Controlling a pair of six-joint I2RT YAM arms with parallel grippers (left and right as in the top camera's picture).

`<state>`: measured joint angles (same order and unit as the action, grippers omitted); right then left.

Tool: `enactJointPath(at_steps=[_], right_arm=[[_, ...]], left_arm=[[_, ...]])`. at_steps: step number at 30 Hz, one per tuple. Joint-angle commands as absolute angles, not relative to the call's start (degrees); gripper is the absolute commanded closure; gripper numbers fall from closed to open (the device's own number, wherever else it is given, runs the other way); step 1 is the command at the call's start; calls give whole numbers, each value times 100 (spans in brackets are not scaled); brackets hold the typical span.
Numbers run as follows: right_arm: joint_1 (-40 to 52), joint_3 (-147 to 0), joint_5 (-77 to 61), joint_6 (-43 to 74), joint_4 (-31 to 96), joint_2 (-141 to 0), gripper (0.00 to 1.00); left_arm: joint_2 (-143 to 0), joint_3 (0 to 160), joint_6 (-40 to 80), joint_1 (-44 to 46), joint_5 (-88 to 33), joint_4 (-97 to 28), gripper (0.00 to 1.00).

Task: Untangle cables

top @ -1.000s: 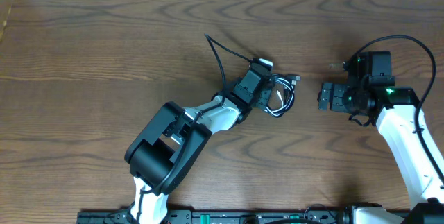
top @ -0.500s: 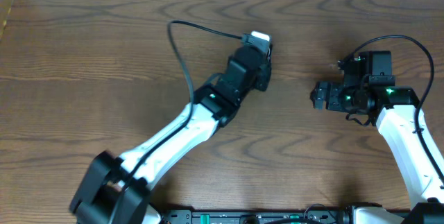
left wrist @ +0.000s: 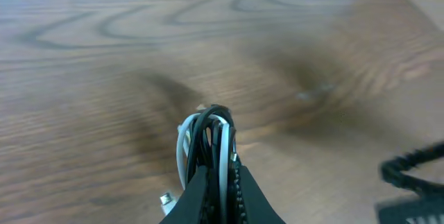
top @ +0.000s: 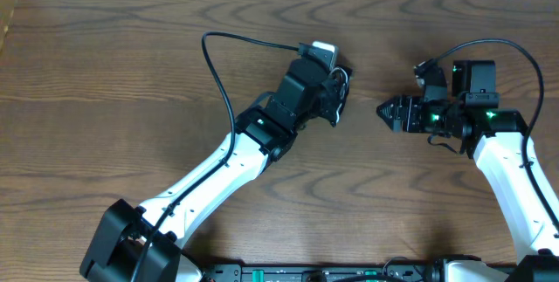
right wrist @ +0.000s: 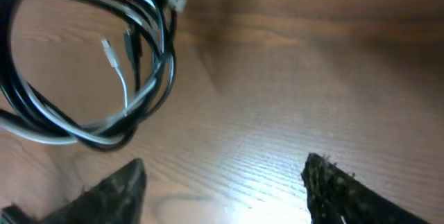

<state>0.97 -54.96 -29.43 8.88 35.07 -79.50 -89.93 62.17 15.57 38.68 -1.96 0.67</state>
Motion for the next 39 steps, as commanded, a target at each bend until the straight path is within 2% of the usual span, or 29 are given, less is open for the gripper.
enactJointPath(at_steps=[1,7,19,22,27,31,32,37,39], right_arm=[[84,-5454,-3039,851,3286,-7953,38],[84,-5454,-3057,854,3140,-7953,48],[637,-5450,-3098,875,2783,-7953,46],[869,-5450,-3063,884,2589,-7953,50],[1177,-5450,-2576,1041,2438,-7953,51],[1221,-5441,-2300,1072,2451,-7964,50],[1221,-5441,-2283,1072,2445,-7992,46],[1221,-5439,-2281,1072,2346,-8263,43],[1221,-5439,-2283,1083,2265,-8442,46]], left_arm=[[-8788,6283,1828,3839,-878,154,92],[-8600,6283,2204,3802,-1323,252,93],[-8495,6283,2626,3667,-1942,447,92],[-8495,6283,2628,3667,-2040,460,92],[-8495,6283,2709,3667,-2233,484,92],[-8473,6283,2751,3667,-2368,532,93],[-8447,6283,2825,3667,-2386,552,92],[-8309,6283,2842,3667,-2405,545,92],[-8246,6283,2840,3664,-2403,543,93]])
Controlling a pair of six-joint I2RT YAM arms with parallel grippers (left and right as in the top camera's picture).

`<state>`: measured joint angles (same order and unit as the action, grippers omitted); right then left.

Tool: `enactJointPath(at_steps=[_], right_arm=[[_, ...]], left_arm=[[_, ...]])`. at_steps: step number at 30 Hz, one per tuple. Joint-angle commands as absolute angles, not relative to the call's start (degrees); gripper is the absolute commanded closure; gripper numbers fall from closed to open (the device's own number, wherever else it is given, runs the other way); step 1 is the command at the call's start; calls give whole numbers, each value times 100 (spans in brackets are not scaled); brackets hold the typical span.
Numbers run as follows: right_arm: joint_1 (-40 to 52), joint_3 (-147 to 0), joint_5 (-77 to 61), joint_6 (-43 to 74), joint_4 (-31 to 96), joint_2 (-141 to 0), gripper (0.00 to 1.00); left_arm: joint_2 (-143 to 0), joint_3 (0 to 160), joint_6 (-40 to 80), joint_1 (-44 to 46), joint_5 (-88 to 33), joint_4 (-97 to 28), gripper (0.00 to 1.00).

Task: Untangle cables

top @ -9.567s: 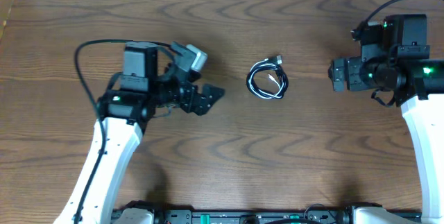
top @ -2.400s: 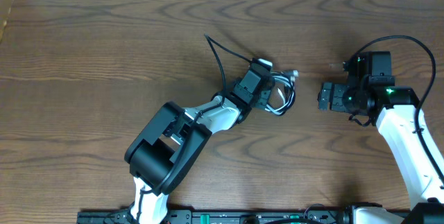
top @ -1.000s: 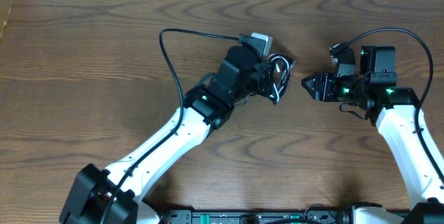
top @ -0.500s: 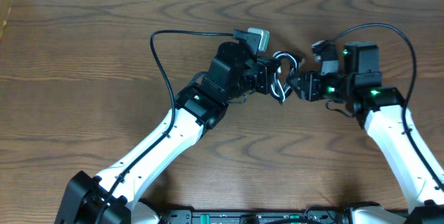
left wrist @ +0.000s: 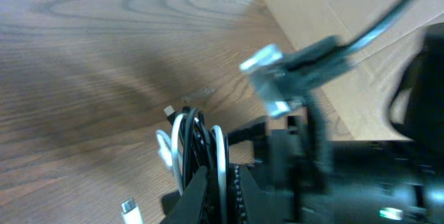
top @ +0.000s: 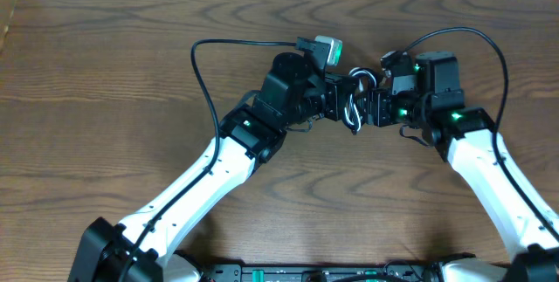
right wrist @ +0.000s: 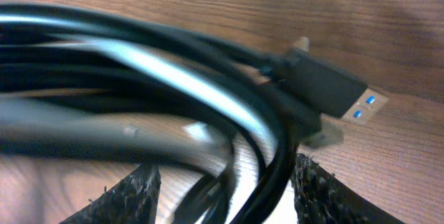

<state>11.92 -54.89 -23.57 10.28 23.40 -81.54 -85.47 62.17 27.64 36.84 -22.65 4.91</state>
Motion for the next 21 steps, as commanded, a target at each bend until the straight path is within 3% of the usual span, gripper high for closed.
enactJointPath(at_steps=[1,3,11,17,21], right_arm=[[1221,-5439,-2283,1118,2244,-8510,58],[1221,-5439,-2283,1267,2191,-8694,99],[1083,-5441,-1894,1387,2381,-8860,99],[558,-5441,-698,1824,3120,-8820,99],[196,-5441,-779,1813,3420,-8820,99]], left_arm=[[-8221,6283,2838,3664,-2401,545,93],[-8191,6283,2838,3664,-2399,545,93],[-8187,6283,2714,3371,-2281,443,92],[-8187,6283,2510,2884,-2158,16,92],[-8187,6281,2364,2598,-2073,-357,92]])
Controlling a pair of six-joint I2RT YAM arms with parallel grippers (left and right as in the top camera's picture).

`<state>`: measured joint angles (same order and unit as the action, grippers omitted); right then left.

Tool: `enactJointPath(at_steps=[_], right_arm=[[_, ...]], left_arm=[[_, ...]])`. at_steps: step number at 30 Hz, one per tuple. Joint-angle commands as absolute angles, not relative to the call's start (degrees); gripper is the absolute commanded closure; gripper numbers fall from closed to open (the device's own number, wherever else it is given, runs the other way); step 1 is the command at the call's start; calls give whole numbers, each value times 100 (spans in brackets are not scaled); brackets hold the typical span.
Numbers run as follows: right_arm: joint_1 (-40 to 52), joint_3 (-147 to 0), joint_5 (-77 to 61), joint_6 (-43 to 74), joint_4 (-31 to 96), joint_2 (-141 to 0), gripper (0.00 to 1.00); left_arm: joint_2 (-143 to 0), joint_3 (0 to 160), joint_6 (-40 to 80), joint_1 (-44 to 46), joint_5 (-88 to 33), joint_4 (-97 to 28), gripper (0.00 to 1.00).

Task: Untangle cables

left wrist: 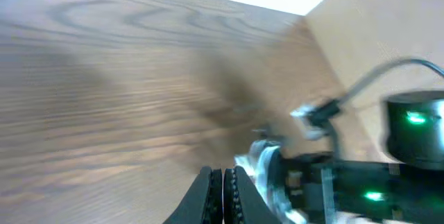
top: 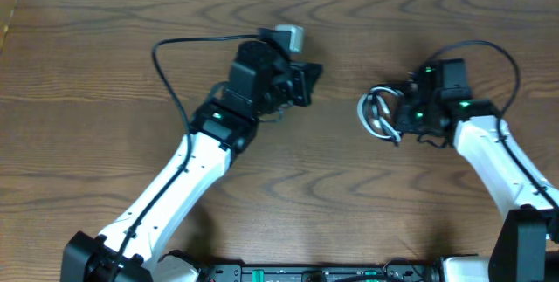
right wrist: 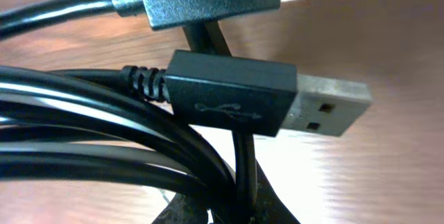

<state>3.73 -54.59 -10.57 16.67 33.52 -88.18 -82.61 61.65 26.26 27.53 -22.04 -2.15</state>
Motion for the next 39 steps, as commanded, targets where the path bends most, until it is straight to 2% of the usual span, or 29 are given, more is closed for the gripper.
enactJointPath(at_steps=[1,7,8,10,15,17,28,39], right_arm=[[158,-5441,-845,1774,3437,-8820,99],[176,-5441,-1415,1452,3267,-8820,99],[180,-5441,-1420,1463,3229,-8818,99],[180,-5441,-1463,1479,3188,-8812,99],[193,-5441,-1850,1479,3142,-8809,99],[237,-5441,-1911,1505,3098,-8807,99],[923,-5441,-1870,1879,2530,-8809,99],[1111,-5441,-1844,2099,2462,-8809,99]], left_arm=[[-8187,6281,2329,2556,-2075,-425,92],[-8197,6281,2252,2547,-2244,-617,91],[-8197,6281,2252,2545,-2324,-628,84],[-8211,6281,2252,2545,-2497,-661,64],[-8331,6274,2255,2547,-3111,-681,48],[-8420,6274,2255,2547,-3273,-683,46],[-8875,6274,2252,3052,-3452,-473,43],[-8875,6274,2252,3476,-3417,-123,43]])
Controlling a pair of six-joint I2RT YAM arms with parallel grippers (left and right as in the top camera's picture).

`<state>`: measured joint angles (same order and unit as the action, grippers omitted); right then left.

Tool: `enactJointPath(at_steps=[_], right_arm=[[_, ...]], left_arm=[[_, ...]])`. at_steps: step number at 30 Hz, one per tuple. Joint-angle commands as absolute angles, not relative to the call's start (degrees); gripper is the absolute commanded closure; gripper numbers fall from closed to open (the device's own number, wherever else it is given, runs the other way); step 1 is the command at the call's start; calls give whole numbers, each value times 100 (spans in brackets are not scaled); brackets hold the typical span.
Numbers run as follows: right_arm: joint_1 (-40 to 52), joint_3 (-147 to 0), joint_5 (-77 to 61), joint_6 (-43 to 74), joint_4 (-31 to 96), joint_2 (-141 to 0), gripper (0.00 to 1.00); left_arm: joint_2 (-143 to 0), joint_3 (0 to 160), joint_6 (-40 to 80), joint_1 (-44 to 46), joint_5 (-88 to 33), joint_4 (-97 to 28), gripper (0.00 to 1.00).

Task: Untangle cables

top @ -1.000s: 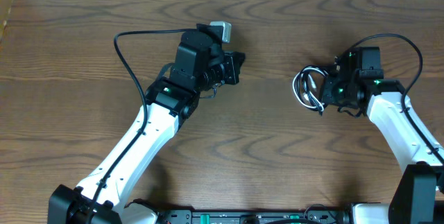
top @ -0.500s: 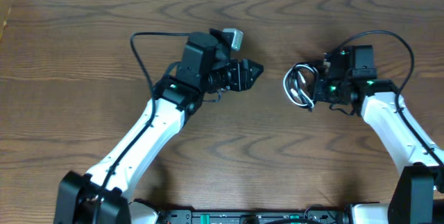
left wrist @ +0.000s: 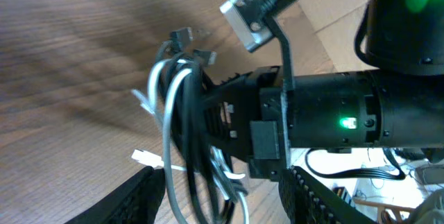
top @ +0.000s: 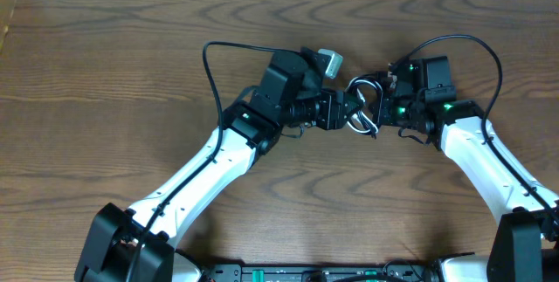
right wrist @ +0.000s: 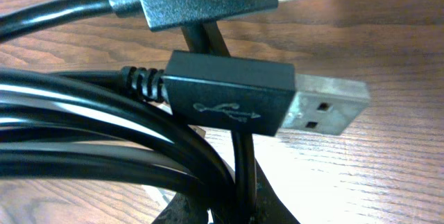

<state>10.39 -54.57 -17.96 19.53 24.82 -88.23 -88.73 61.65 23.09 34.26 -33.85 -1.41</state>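
A coiled bundle of black and white cables (top: 361, 113) hangs at the table's middle, between the two arms. My right gripper (top: 382, 110) is shut on it; its wrist view shows black strands pinched at the fingertips (right wrist: 229, 207), with a black USB plug (right wrist: 232, 102) and a second, blue-tongued plug above. My left gripper (top: 342, 112) stands open against the bundle's left side. In the left wrist view the cable loops (left wrist: 182, 127) pass between its spread fingers (left wrist: 222, 193), and the right gripper's body (left wrist: 326, 123) sits just behind.
Brown wooden table (top: 105, 72) all around. Each arm's own black lead arcs above it: the left lead (top: 210, 59) and the right lead (top: 491, 51). A white strip runs along the far edge. A tan board (left wrist: 326, 9) shows past the bundle.
My left gripper was shut and empty, away to the left; it is now open at the bundle with the loops between its fingers. The right gripper, still holding the bundle, has shifted slightly left.
At first my left gripper held the bundle and the right stood open, apart on the right. Then both met at the bundle. After that the right gripper held it alone, with the left shut and withdrawn. Now the left is back, open around it.
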Motion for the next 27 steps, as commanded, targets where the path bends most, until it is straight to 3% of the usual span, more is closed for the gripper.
enactJointPath(at_steps=[1,7,11,15,24,25,26,27], right_arm=[[1133,-5441,-1879,2102,2460,-8809,99],[1214,-5441,-1883,2099,2471,-8809,99],[1214,-5441,-1881,2102,2462,-8809,99],[1214,-5441,-1883,2099,2462,-8809,99],[1214,-5441,-1879,2099,2464,-8809,99],[1214,-5441,-1874,2093,2469,-8809,97],[1212,-5441,-1872,2060,2491,-8809,82],[1210,-5441,-1850,2021,2521,-8809,55]], left_arm=[[-8875,6272,2252,3479,-3380,-123,43],[-8875,6270,2222,3481,-3037,-132,48],[-8875,6270,2001,3481,-3017,-145,67],[-8875,6270,1994,3481,-2766,-261,92],[-8875,6267,1946,3481,-2604,-298,93],[-8875,6267,1903,3474,-2604,-263,92],[-8873,6267,1900,3468,-2604,-215,92],[-8873,6267,1903,3463,-2606,-152,92]])
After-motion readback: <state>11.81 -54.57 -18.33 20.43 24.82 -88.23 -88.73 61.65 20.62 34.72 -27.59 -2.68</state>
